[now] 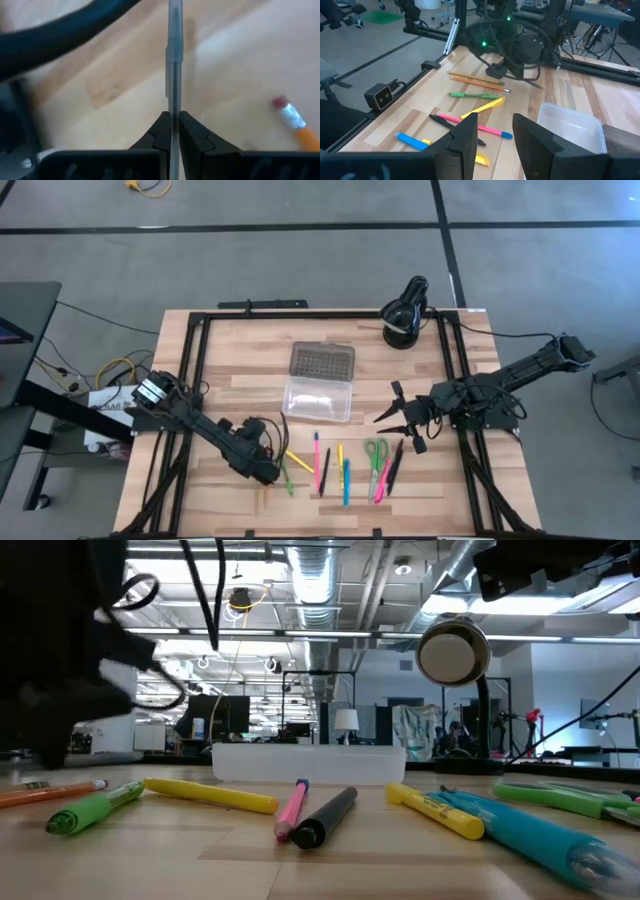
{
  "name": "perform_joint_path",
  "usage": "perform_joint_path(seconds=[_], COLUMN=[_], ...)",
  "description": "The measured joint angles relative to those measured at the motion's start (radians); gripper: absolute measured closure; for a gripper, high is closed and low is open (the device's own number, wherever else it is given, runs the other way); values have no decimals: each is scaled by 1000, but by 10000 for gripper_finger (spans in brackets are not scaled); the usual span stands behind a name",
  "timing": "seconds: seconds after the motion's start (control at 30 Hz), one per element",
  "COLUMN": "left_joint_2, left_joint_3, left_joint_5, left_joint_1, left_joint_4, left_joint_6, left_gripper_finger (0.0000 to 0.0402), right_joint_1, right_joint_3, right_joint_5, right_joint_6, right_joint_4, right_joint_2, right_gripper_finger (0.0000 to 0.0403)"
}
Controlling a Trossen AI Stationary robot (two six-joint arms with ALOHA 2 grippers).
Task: Pick & place school supplies into a supply box
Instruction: Put the gray pen into the transparent supply box
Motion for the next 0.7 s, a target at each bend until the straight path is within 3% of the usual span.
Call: perform_joint_path(seconds=[0.13, 0.37, 0.57, 0.7], left_joint_2=[-1, -3, -4, -5], left_joint_3=[42, 141, 238, 278], left_joint_5=[-5, -105, -250, -320], left_joint_1=[5, 45, 143, 229], left_joint_4=[-77, -162, -150, -13], left_joint_6=[8, 103, 354, 648], left_gripper_finger=[396, 397, 397, 397], right_joint_1=[-1, -1, -1, -1], right_joint_3=[0, 0, 0, 0], right_joint_5=[0, 0, 0, 0], right_joint_6=[0, 0, -5, -7], right_joint_4=[0, 0, 0, 0], right_joint_2=[0, 0, 0, 0], right_gripper_finger=[283, 283, 283, 283])
